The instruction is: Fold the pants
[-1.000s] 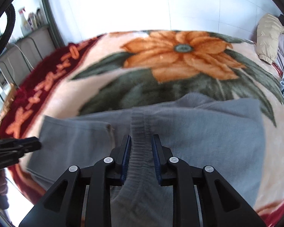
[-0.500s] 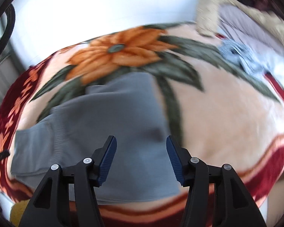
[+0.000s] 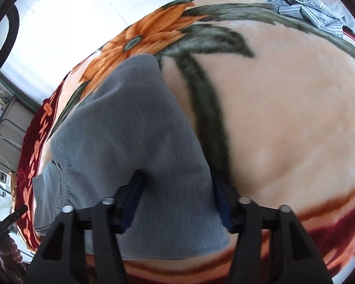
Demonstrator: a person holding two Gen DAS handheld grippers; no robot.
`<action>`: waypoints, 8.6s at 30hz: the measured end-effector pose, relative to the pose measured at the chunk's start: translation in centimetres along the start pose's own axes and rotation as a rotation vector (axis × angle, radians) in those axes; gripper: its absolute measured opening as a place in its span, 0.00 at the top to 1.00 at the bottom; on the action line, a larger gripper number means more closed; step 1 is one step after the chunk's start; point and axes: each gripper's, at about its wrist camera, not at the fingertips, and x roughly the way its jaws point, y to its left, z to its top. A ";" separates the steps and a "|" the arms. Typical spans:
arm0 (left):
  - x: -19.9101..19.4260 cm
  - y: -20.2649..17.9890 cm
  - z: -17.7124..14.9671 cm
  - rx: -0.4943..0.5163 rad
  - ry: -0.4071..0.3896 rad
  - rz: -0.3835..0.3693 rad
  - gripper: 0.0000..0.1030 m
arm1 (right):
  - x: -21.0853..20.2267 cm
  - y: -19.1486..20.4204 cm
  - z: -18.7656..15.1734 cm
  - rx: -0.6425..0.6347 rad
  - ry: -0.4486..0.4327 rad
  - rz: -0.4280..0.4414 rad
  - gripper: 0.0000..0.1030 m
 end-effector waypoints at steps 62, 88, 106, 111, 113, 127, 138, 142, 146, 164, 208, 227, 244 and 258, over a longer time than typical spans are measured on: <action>-4.9 1.5 0.3 0.019 -0.087 -0.119 0.64 | -1.8 33.6 -10.0 -0.689 0.197 0.159 0.69; 1.6 0.6 -4.0 0.074 0.139 -0.056 0.24 | 2.8 20.4 -4.2 -0.311 0.234 0.067 0.48; 4.9 -1.5 -0.1 0.024 0.130 -0.139 0.25 | 7.5 18.0 -3.2 -0.218 0.342 0.131 0.29; 5.7 -2.2 0.4 0.026 0.129 -0.162 0.28 | 7.9 18.6 -3.2 -0.240 0.356 0.165 0.31; 5.9 -2.4 0.5 0.014 0.136 -0.177 0.34 | 7.8 19.1 -3.3 -0.258 0.352 0.169 0.39; 0.4 -1.3 2.5 -0.064 0.047 -0.227 0.79 | -0.2 24.3 -2.6 -0.355 0.177 0.271 0.72; -12.2 1.8 5.2 -0.022 -0.176 -0.166 0.79 | -8.7 32.2 -3.3 -0.428 0.026 0.408 0.72; -15.1 3.1 6.0 -0.021 -0.202 -0.145 0.79 | -10.7 35.6 -3.8 -0.464 -0.012 0.426 0.72; -16.7 4.2 7.5 -0.005 -0.231 -0.118 0.79 | -10.8 37.4 -3.2 -0.457 -0.025 0.439 0.72; 0.6 10.2 9.3 0.015 0.025 -0.098 0.79 | 6.9 37.1 -3.2 -0.326 0.222 0.230 0.72; 0.3 10.4 3.6 0.009 0.078 -0.084 0.70 | 7.1 37.1 -8.7 -0.424 0.291 0.034 0.67; -4.1 8.0 1.0 0.019 0.000 0.102 0.33 | 2.9 35.8 -11.0 -0.438 0.220 0.024 0.49; -3.3 7.9 0.3 0.002 0.013 0.150 0.32 | 3.1 35.7 -11.2 -0.425 0.227 0.033 0.49; -3.4 8.0 0.1 0.000 0.017 0.154 0.32 | 3.3 35.8 -11.3 -0.423 0.230 0.033 0.49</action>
